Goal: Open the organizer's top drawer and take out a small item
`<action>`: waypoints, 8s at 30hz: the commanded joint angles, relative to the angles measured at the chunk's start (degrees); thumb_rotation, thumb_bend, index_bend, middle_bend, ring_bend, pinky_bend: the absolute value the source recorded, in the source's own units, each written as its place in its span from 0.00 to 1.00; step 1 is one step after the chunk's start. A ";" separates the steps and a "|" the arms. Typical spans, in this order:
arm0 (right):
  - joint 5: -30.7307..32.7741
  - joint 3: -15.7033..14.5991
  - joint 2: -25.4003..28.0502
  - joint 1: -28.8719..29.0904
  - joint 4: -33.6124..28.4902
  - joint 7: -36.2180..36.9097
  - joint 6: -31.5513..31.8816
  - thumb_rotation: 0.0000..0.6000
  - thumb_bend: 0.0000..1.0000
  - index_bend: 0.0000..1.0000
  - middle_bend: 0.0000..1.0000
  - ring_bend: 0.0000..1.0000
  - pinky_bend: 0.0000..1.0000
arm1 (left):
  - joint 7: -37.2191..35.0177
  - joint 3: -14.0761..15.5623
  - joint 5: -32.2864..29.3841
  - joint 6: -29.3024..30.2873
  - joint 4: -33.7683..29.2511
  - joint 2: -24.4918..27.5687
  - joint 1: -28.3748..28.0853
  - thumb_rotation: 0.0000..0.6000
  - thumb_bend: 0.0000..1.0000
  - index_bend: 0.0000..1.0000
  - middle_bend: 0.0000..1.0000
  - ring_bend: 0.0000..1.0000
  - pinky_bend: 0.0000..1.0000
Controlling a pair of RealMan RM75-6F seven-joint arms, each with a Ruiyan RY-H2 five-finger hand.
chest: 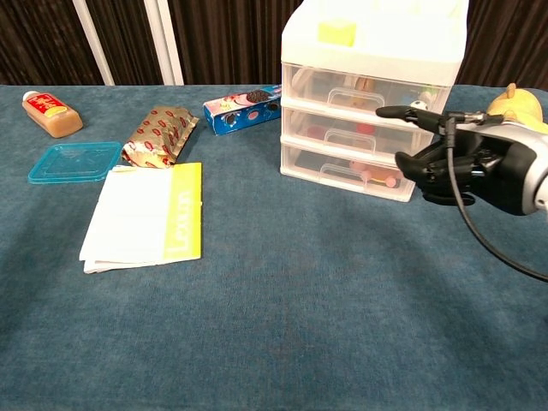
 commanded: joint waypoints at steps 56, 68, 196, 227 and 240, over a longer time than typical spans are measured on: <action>7.60 9.08 -11.04 7.23 12.42 6.27 -7.31 1.00 0.62 0.00 0.94 1.00 1.00 | 1.13 0.15 -0.36 -0.27 0.85 -0.06 -0.03 1.00 0.47 0.10 0.00 0.00 0.00; 8.11 9.60 -10.68 8.15 12.87 8.12 -9.82 1.00 0.62 0.00 0.94 1.00 1.00 | 1.39 0.10 -0.79 -0.40 0.88 -0.04 0.00 1.00 0.47 0.10 0.00 0.00 0.00; -4.15 -0.90 11.72 5.61 -10.48 4.13 -5.06 1.00 0.59 0.09 0.96 1.00 1.00 | 3.72 0.02 -1.95 -1.12 0.96 -0.36 -0.15 1.00 0.47 0.10 0.00 0.00 0.00; 46.05 3.94 23.64 27.07 -19.77 -32.62 -15.11 1.00 0.57 0.13 0.99 1.00 1.00 | 3.31 -0.12 -2.80 -1.54 1.30 -0.37 -0.21 1.00 0.47 0.10 0.00 0.00 0.00; 61.51 0.77 23.29 36.43 -21.73 -45.10 -8.17 1.00 0.57 0.13 1.00 1.00 1.00 | 3.22 -0.17 -3.05 -1.57 1.11 -0.24 -0.17 1.00 0.47 0.10 0.00 0.00 0.00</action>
